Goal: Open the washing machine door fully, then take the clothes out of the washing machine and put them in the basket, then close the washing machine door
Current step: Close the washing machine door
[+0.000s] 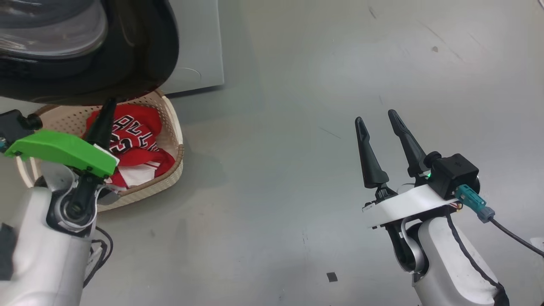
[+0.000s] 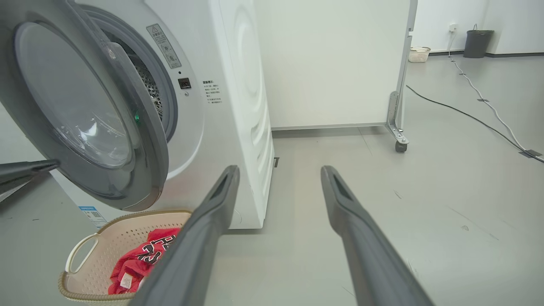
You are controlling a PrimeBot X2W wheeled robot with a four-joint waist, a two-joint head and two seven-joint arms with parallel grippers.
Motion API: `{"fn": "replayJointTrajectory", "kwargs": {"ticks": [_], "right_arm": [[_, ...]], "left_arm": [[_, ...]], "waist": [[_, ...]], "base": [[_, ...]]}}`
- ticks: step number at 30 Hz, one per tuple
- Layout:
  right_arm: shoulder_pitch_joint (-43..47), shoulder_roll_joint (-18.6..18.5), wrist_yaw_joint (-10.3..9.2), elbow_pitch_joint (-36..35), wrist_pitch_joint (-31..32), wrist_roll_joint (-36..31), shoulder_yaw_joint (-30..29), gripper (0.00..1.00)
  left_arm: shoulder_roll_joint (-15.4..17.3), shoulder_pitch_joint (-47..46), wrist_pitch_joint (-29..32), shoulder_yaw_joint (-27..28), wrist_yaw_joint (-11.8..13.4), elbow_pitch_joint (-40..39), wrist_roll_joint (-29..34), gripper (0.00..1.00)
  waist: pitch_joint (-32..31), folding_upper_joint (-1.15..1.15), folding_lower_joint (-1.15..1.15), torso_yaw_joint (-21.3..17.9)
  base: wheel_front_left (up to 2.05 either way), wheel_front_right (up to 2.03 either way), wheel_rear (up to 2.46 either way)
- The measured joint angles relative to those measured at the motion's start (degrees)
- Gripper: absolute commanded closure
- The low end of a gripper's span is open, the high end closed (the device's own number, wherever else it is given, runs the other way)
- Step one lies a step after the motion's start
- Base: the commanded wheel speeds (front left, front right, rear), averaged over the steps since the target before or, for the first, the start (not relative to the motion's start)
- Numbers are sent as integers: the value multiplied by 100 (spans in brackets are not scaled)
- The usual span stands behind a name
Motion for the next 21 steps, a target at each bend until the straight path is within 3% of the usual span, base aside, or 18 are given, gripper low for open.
{"fn": "replayJointTrajectory", "kwargs": {"ticks": [8, 15, 21], "right_arm": [[122, -79, 35, 85, 0, -44, -168, 0], [294, -137, 80, 122, 0, -63, -221, 0], [463, -152, 87, 156, 0, -88, -245, 0]], "left_arm": [[235, 401, -1021, -426, -21, -155, 1293, 100], [285, 739, -1750, -556, -8, -267, 1940, 100], [353, 1188, -2160, -724, 158, -381, 2417, 100]], "waist": [[-461, 0, 0, 483], [-801, 0, 0, 861], [-1114, 0, 0, 1200]], "base": [[0, 0, 0], [0, 0, 0], [0, 0, 0]]}}
